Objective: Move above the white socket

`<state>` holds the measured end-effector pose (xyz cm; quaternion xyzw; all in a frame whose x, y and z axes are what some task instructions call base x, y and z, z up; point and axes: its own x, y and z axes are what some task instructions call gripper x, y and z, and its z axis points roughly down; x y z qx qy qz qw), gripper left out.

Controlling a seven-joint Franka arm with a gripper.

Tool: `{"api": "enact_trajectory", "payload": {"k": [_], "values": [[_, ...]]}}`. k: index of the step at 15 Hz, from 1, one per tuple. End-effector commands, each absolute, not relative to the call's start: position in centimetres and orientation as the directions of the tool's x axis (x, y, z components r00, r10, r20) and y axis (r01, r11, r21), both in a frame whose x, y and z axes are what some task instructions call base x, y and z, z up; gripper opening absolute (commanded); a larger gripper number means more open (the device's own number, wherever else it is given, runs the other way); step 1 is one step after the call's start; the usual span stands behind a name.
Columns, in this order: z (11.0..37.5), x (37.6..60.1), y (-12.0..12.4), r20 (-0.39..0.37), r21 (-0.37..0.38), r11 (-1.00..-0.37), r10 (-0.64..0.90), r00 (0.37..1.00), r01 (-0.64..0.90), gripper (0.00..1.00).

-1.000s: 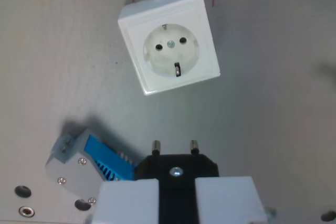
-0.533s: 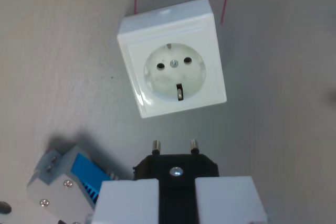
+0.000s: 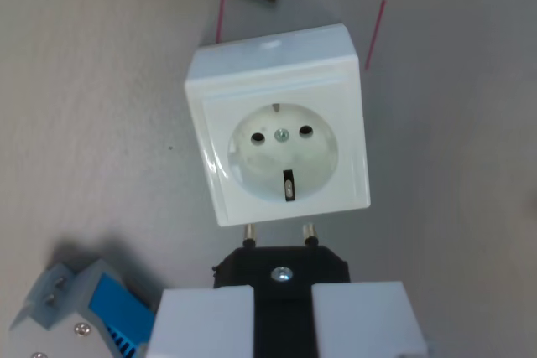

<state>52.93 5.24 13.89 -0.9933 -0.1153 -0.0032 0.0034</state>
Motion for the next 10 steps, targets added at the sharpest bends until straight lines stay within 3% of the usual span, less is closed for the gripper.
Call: {"api": "enact_trajectory", "payload": {"k": [1, 10], "values": [[12.9, 54.0, 5.3, 0.016, -0.052, -0.946, 0.320, 0.947, 0.321, 0.00], [11.1, 54.6, 5.3, 0.001, -0.060, -0.942, 0.331, 0.944, 0.330, 0.00]]}}
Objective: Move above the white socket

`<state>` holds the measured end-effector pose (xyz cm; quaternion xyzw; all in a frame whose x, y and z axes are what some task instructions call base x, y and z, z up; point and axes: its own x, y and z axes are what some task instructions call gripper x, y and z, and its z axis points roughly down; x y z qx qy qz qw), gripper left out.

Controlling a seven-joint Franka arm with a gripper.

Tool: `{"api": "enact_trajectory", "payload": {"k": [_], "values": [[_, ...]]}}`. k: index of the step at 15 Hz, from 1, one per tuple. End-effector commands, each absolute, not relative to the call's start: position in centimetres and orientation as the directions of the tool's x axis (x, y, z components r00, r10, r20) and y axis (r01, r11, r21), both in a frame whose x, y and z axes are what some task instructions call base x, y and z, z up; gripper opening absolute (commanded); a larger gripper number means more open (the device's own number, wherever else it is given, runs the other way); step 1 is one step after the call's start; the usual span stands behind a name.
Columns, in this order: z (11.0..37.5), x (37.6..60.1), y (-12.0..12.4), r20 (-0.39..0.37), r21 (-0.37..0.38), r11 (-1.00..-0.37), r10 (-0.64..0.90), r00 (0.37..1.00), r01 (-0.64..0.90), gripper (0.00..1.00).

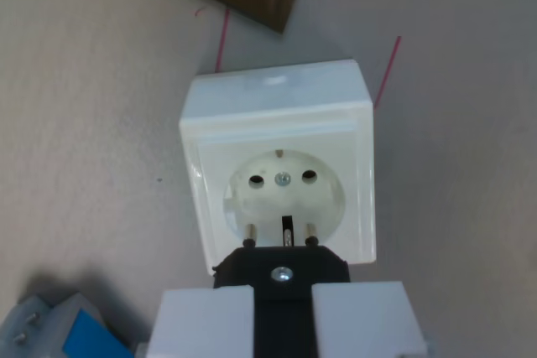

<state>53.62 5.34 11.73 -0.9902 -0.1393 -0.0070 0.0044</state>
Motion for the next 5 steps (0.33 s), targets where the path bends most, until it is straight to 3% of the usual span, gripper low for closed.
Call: {"api": "enact_trajectory", "payload": {"k": [1, 5], "values": [[11.03, 54.67, 5.29, 0.003, -0.060, -0.942, 0.330, 0.944, 0.330, 0.00], [10.74, 54.65, 5.19, 0.011, -0.059, -0.945, 0.321, 0.947, 0.321, 0.00]]}}
